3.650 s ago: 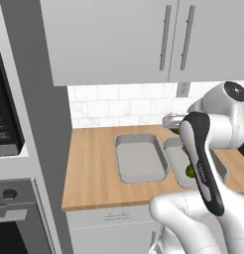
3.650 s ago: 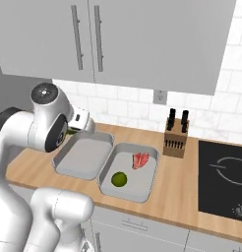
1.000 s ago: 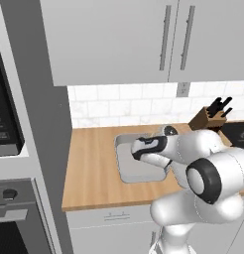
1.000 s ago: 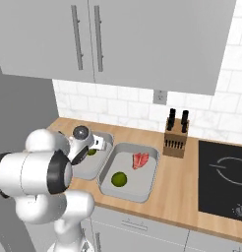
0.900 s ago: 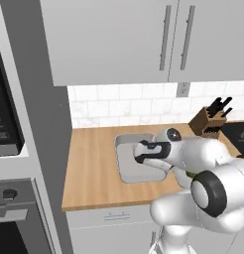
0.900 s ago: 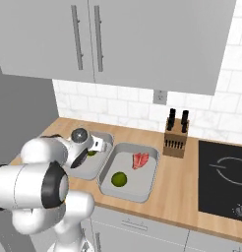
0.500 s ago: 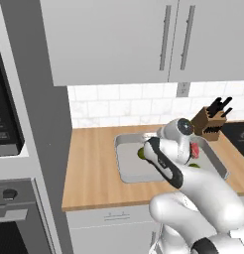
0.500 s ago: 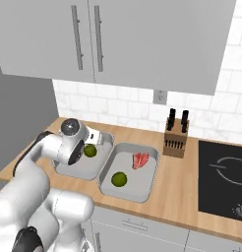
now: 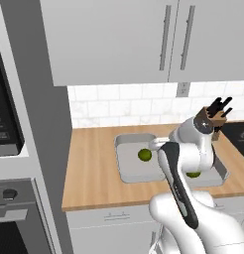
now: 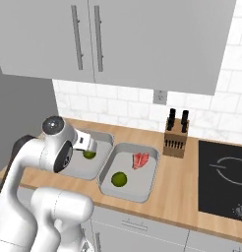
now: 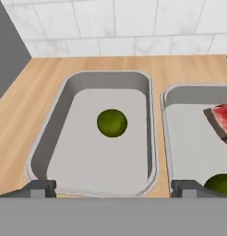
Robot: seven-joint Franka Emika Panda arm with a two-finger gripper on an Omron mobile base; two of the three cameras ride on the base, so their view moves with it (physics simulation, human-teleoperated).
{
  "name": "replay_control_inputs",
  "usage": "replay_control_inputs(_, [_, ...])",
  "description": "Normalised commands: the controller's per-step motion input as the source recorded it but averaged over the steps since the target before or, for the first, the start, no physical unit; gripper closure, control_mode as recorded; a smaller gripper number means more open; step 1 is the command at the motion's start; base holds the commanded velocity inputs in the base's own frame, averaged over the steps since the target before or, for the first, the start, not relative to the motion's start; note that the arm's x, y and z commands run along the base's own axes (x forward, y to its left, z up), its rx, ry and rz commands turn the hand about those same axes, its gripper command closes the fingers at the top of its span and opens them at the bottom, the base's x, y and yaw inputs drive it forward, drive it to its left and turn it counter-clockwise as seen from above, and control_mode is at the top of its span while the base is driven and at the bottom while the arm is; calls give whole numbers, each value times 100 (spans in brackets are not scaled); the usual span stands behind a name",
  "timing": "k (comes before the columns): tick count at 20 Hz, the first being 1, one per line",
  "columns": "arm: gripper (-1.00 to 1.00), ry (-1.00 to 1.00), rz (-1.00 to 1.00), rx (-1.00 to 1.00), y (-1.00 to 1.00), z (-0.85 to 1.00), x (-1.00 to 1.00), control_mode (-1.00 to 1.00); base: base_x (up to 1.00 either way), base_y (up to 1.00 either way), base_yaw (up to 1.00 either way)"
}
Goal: Place one lime and one steak in each tupperware on the nearby counter, to pack two identical lunches.
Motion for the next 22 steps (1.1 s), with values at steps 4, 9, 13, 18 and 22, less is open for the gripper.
replay_control_inputs(4, [-100, 4, 0, 0, -20, 55, -100, -100, 0, 0, 0])
replay_control_inputs(9, [-100, 6, 0, -1, -8, 32, -100, -100, 0, 0, 0])
replay_control_inputs(13, [-100, 1, 0, -1, 0, 0, -25, 100, -75, 0, 0])
replay_control_inputs(18, [-100, 0, 0, 0, 0, 0, 0, 100, -100, 0, 0])
replay_control_inputs(22, [-100, 0, 0, 0, 0, 0, 0, 100, -100, 41, 4])
